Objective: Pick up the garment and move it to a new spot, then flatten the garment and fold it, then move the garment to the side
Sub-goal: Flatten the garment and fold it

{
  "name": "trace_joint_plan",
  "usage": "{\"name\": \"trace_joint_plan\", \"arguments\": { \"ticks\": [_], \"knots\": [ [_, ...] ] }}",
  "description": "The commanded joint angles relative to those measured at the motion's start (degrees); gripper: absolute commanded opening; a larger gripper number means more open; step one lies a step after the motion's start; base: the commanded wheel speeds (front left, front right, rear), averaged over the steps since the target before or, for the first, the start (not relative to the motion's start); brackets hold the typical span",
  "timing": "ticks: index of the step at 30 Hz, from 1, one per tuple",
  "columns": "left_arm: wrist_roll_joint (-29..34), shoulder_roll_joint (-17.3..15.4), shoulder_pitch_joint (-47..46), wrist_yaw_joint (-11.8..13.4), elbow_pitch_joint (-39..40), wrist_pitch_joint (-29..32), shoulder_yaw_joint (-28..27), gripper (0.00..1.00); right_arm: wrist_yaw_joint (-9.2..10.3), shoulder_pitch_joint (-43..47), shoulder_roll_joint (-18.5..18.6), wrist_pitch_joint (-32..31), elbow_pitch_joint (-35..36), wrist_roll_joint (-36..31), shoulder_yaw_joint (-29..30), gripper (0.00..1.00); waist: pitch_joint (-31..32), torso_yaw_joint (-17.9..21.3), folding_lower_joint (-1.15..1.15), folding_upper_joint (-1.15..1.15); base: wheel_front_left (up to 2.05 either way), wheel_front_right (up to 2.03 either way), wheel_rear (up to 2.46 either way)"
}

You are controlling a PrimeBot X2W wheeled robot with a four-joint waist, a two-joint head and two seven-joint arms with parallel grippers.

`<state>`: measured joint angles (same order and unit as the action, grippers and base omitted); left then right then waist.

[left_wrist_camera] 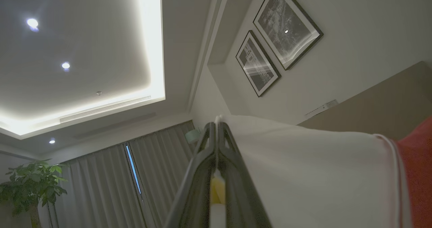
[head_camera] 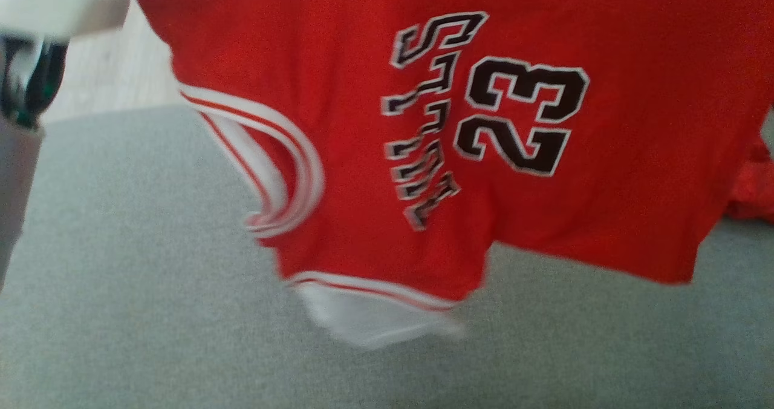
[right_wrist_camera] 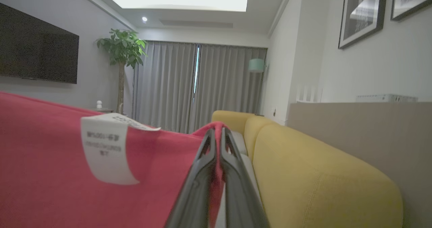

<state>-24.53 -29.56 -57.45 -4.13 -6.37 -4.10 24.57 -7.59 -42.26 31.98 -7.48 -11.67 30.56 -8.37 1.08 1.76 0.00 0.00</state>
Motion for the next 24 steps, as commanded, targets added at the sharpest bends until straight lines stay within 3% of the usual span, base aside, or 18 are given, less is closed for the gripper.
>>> {"name": "trace_joint_plan", "arguments": {
  "ticks": [1,7,16,20,24],
  "knots": [
    [-0.4,-1.7,-4.0,-0.2,-0.4,0.6,-2.0,0.00,0.10,-3.2,-0.2,-0.5,0.5,-0.7,-0.4,0.00,-1.8,0.2,0.00,0.00,0.00,0.00,0.00],
    [1.9,0.6,-15.5,-1.4,-13.2,-1.4,-0.3,0.00,0.10,-13.6,-5.3,2.0,-8.8,-4.0,-2.2,0.00,-11.4,-0.4,0.00,0.00,0.00,0.00,0.00],
    [6.4,5.6,-32.0,-0.4,-26.6,-10.5,-0.7,0.00,0.10,-28.7,-8.5,14.9,-21.0,-10.3,-2.3,0.00,-20.8,-3.1,0.00,0.00,0.00,0.00,0.00],
    [6.4,6.3,-30.4,-1.5,-25.4,-10.8,-1.2,0.00,0.10,-29.5,-8.4,17.5,-25.2,-11.1,-4.2,0.00,-22.4,-4.3,0.00,0.00,0.00,0.00,0.00],
    [6.0,5.9,-20.7,-2.3,-20.2,-10.9,-1.8,0.00,0.10,-26.6,-7.8,18.9,-29.2,-10.2,-6.1,0.00,-22.8,-5.5,0.00,0.00,0.00,0.00,0.00]
  ]
}}
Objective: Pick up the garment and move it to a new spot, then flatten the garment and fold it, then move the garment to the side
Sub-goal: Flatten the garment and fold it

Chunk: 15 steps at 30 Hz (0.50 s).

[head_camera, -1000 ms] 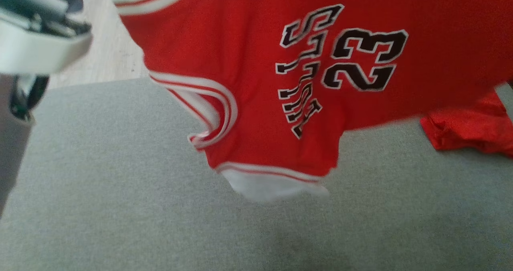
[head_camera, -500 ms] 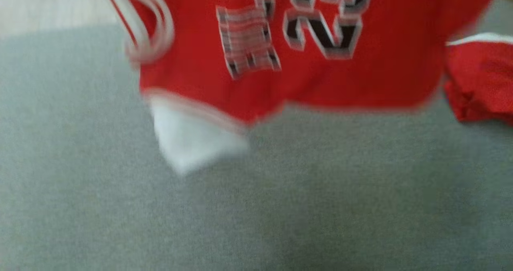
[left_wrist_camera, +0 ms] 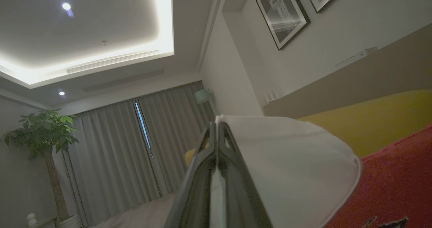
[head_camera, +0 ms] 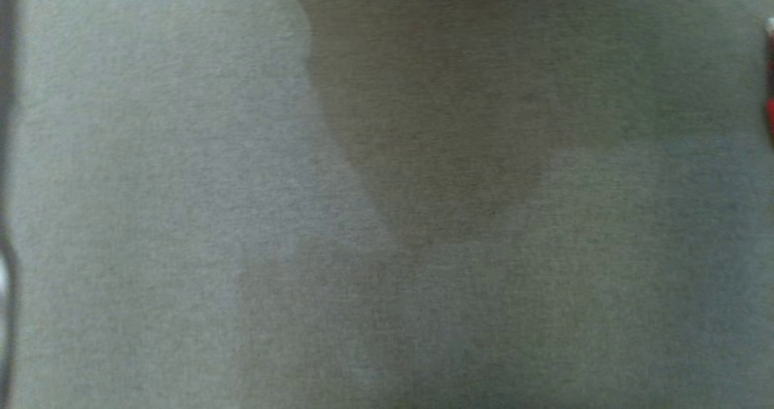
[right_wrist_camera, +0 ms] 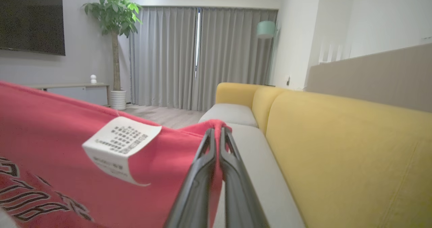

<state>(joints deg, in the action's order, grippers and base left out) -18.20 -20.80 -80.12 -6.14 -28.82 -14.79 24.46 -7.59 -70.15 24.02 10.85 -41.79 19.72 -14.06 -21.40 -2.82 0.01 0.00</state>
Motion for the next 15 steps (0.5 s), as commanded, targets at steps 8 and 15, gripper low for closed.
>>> {"name": "trace_joint_plan", "arguments": {
  "ticks": [8,15],
  "knots": [
    [-2.3,-4.5,27.5,-1.0,11.5,-0.2,-0.9,0.00,0.10,13.5,1.2,2.7,-3.8,4.8,-3.7,0.00,3.9,-1.8,-0.01,0.00,0.00,0.00,0.00],
    [-3.8,-7.5,57.8,0.1,21.3,-0.1,3.2,0.00,0.10,33.8,2.2,3.7,-1.8,10.4,-4.6,0.00,11.3,-0.9,-0.01,0.00,0.00,0.00,0.00]
  ]
}}
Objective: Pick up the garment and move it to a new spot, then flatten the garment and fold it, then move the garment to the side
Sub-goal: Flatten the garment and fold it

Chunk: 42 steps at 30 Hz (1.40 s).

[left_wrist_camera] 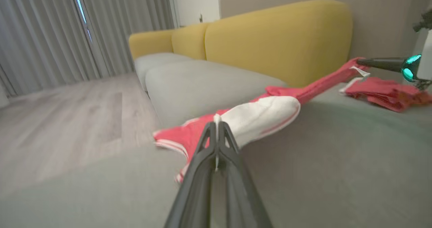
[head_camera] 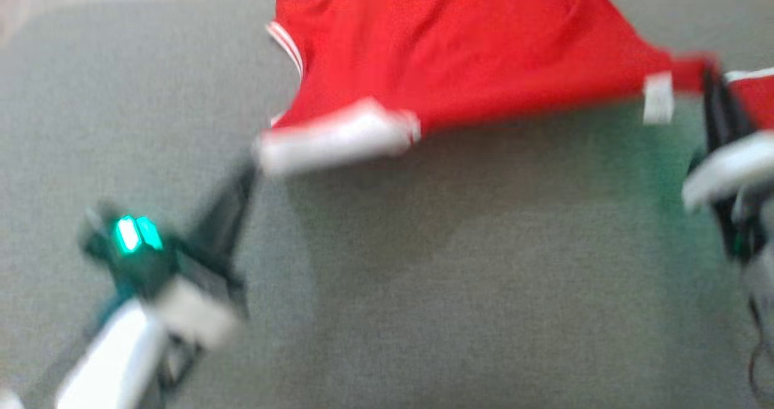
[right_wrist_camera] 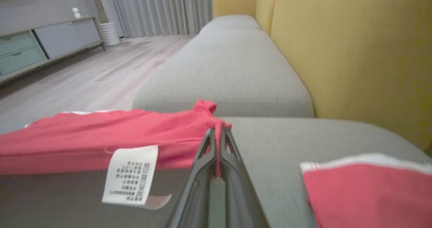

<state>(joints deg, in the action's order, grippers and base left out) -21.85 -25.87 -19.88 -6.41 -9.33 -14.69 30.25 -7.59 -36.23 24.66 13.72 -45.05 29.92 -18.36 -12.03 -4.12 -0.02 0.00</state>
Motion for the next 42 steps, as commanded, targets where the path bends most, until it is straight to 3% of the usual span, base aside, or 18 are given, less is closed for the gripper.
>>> {"name": "trace_joint_plan", "arguments": {
  "ticks": [1,10,19,28,34,42],
  "knots": [
    [-0.5,-2.4,0.7,0.8,2.6,-0.2,-1.9,0.00,0.10,2.5,1.8,0.9,2.2,0.6,-0.1,0.00,2.6,0.5,0.02,0.00,0.00,0.00,0.00],
    [-3.2,-2.0,19.5,4.5,5.6,-0.1,1.5,0.00,0.10,22.2,1.6,1.2,10.8,0.8,4.9,0.00,6.0,1.6,0.02,0.00,0.00,0.00,0.00],
    [-4.5,-4.0,25.2,6.1,10.5,2.6,2.2,0.00,0.10,35.8,-0.5,-2.7,23.7,-2.5,13.2,0.00,6.4,1.9,0.02,0.00,0.00,0.00,0.00],
    [-2.2,-3.3,13.2,4.5,9.5,3.9,1.5,0.00,0.10,32.4,-4.4,-9.8,31.1,-6.9,18.6,0.00,2.5,1.3,0.02,0.00,0.00,0.00,0.00],
    [1.7,-1.3,-0.8,2.6,4.6,3.5,1.9,0.00,0.10,23.6,-5.0,-11.9,28.7,-8.7,18.3,0.00,-2.0,0.5,0.02,0.00,0.00,0.00,0.00],
    [4.3,0.9,-11.8,1.5,-3.1,2.0,2.3,0.00,0.10,14.8,-5.7,-11.8,22.3,-10.4,16.5,0.00,-5.7,0.8,0.02,0.00,0.00,0.00,0.00]
  ]
}}
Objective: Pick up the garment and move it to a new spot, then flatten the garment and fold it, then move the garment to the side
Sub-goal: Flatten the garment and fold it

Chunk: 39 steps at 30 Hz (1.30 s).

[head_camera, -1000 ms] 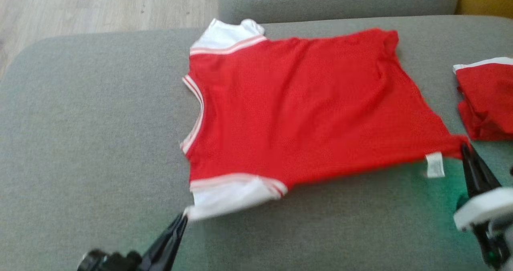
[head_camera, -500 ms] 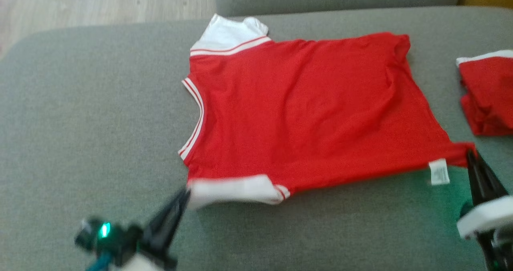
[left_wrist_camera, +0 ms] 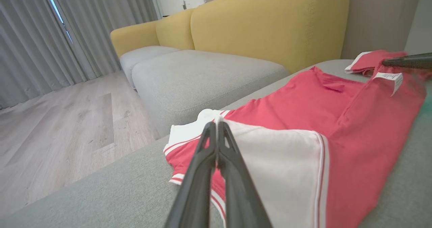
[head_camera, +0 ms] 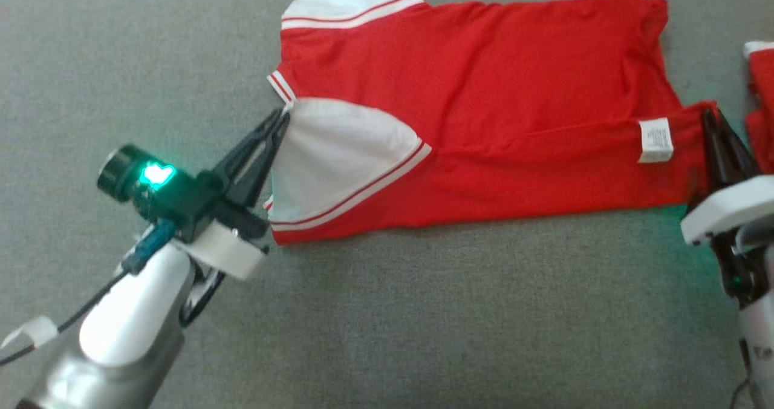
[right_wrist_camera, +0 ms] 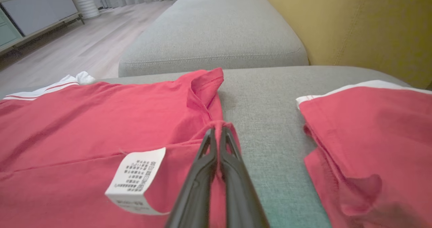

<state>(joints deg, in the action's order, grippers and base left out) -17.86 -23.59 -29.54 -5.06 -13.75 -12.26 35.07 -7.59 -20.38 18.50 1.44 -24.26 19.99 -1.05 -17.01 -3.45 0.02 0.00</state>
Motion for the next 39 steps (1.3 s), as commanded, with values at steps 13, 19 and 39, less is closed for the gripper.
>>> {"name": "trace_joint_plan", "arguments": {
  "ticks": [13,19,39],
  "knots": [
    [-2.6,5.2,1.5,5.6,-4.5,-2.7,-7.2,1.00,0.10,-4.1,-1.6,8.2,-5.8,1.3,-2.0,1.00,-0.2,0.9,-0.02,0.00,0.00,0.00,0.00],
    [-7.0,10.1,14.0,9.0,-2.4,-2.7,-11.2,1.00,0.10,-0.2,-2.7,10.0,-6.3,2.8,-0.6,1.00,1.4,1.5,-0.02,0.00,0.00,0.00,0.00],
    [-7.9,13.3,12.6,6.2,-18.2,-0.4,-9.3,0.00,0.10,-0.7,-3.7,6.3,-10.7,1.7,-0.1,1.00,2.3,1.9,-0.02,0.00,0.00,0.00,0.00]
  ]
}}
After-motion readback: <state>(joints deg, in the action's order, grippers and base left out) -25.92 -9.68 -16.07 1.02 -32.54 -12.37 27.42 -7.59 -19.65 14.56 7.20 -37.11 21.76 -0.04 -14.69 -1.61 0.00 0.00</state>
